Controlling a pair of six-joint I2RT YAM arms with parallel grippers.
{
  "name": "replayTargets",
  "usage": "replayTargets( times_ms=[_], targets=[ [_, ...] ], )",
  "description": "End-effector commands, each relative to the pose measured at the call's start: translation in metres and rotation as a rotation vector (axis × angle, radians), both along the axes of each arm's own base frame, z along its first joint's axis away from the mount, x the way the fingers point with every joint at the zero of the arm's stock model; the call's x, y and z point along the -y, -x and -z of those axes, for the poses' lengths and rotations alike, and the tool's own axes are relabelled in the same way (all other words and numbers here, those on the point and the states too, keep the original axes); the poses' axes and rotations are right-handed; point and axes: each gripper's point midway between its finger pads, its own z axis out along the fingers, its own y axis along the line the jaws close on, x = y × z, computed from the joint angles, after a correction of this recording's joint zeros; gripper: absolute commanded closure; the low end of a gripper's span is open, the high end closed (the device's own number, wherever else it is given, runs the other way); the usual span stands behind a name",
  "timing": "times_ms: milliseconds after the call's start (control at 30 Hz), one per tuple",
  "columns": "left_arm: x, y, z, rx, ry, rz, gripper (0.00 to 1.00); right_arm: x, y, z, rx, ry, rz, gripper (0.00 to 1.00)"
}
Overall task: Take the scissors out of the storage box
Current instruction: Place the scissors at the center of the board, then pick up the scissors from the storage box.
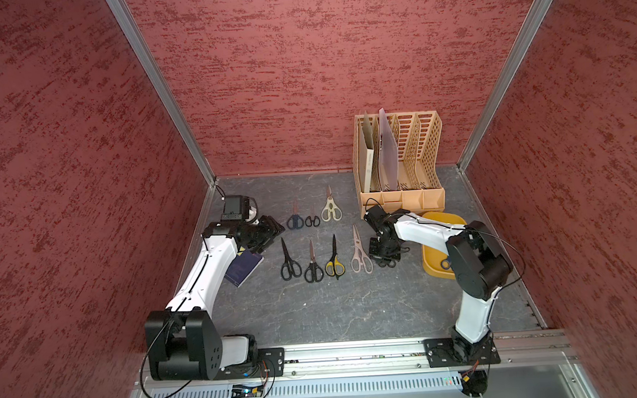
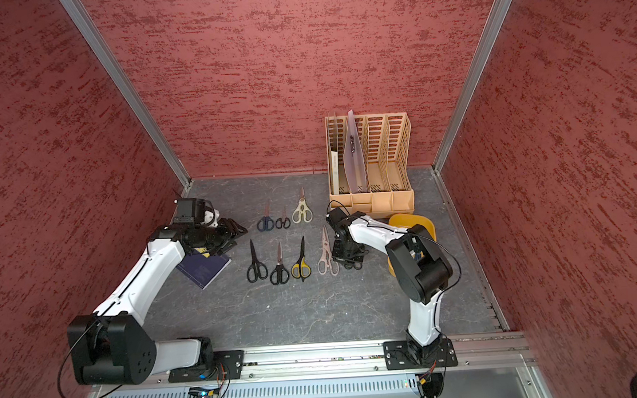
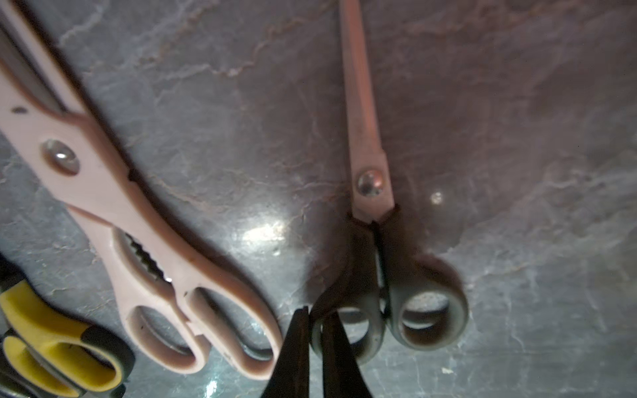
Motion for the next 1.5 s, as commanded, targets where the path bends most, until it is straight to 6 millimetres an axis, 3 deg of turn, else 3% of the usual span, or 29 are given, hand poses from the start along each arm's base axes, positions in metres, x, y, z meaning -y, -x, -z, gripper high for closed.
replayTargets(
  times_ms=[0,167,267,433,533,700,833,1000,1167,1467],
  targets=[
    [-0.007,0.009,0.001,-0.002,-0.017,-0.005,0.38,-0.001,-0.01,-0.002,0.042,0.021,-0.025,0.99],
    [-0.008,0.01,0.002,-0.005,-0.013,-0.009,0.38,0.0,-0.011,-0.015,0.077,0.006,-0.014,0.85],
    [-0.006,0.008,0.0,0.003,-0.001,-0.009,0.38,0.0,-0.017,-0.041,0.136,-0.009,-0.004,0.75],
    [0.003,-0.002,-0.005,0.042,0.034,0.01,0.38,0.013,-0.025,-0.092,0.237,0.009,-0.017,0.68],
    [0.013,-0.007,-0.005,0.046,0.038,0.03,0.38,0.038,-0.025,-0.113,0.252,0.042,0.002,0.67],
    [0.039,-0.012,0.003,0.038,-0.004,0.102,0.38,0.108,-0.018,-0.125,0.214,0.115,0.072,0.65],
    [0.059,-0.017,0.009,0.035,-0.023,0.151,0.38,0.155,-0.01,-0.12,0.169,0.162,0.116,0.62],
    [0.074,-0.018,0.017,0.022,-0.027,0.178,0.38,0.199,0.005,-0.097,0.089,0.198,0.194,0.62],
    [0.078,-0.017,0.025,-0.004,-0.029,0.18,0.38,0.215,0.019,-0.074,0.051,0.165,0.271,0.63],
    [0.078,-0.02,0.031,-0.03,-0.047,0.172,0.38,0.224,0.019,-0.031,0.029,0.131,0.306,0.67]
  ],
)
